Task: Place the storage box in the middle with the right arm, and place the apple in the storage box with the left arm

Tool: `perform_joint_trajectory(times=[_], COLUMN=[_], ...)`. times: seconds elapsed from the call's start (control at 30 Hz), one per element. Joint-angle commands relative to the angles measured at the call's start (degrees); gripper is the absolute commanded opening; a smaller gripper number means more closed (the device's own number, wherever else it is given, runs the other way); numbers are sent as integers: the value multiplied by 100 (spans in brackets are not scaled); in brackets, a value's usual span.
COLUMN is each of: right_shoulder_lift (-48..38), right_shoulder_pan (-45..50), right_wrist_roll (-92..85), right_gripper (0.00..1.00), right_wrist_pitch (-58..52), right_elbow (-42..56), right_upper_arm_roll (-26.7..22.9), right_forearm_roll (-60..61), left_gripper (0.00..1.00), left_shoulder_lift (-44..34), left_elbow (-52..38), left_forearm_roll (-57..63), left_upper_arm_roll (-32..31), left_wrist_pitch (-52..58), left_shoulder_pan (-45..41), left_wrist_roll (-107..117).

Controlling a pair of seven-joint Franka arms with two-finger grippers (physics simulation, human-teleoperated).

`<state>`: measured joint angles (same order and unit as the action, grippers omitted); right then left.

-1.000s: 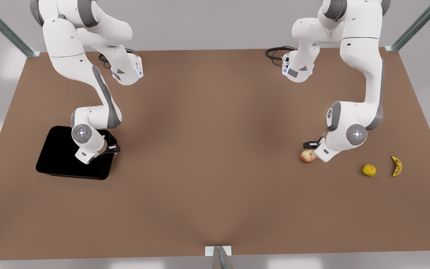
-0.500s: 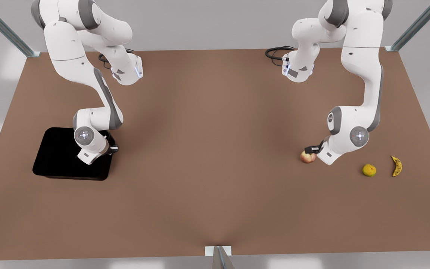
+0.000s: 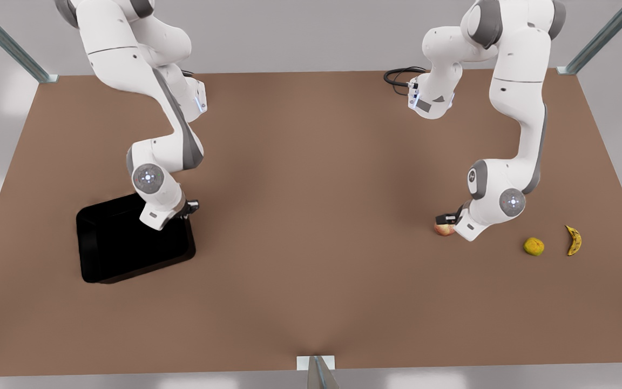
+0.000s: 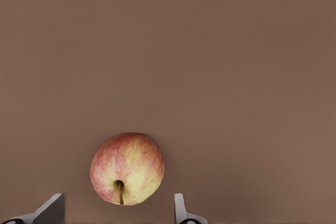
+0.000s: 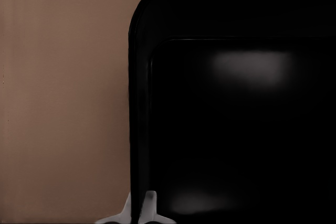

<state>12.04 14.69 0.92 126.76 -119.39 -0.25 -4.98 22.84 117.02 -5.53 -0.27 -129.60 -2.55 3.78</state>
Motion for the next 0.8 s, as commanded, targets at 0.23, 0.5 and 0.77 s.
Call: perform_joint_trajectory(times=[0.23, 0.5, 0.77], right_shoulder_lift=[-26, 387, 2022], right_shoulder_pan=[622, 2292, 3822], right_wrist_roll=[40, 1814, 4021], right_gripper=[21, 21, 21], right_wrist_pitch=[-11, -248, -372], right_elbow=[188, 1102, 3405], right_upper_arm_roll=[96, 271, 271], right_forearm_roll=[-12, 58, 374], left_gripper=[100, 100, 99], left_shoulder_lift=[265, 467, 634], left_elbow=[-3, -21, -91], left_forearm_roll=[43, 61, 35], left_upper_arm_roll=[0, -9, 0], left_wrist_pitch=[-259, -496, -628], left_shoulder_pan=[-44, -27, -27], left_wrist_roll=[0, -70, -70])
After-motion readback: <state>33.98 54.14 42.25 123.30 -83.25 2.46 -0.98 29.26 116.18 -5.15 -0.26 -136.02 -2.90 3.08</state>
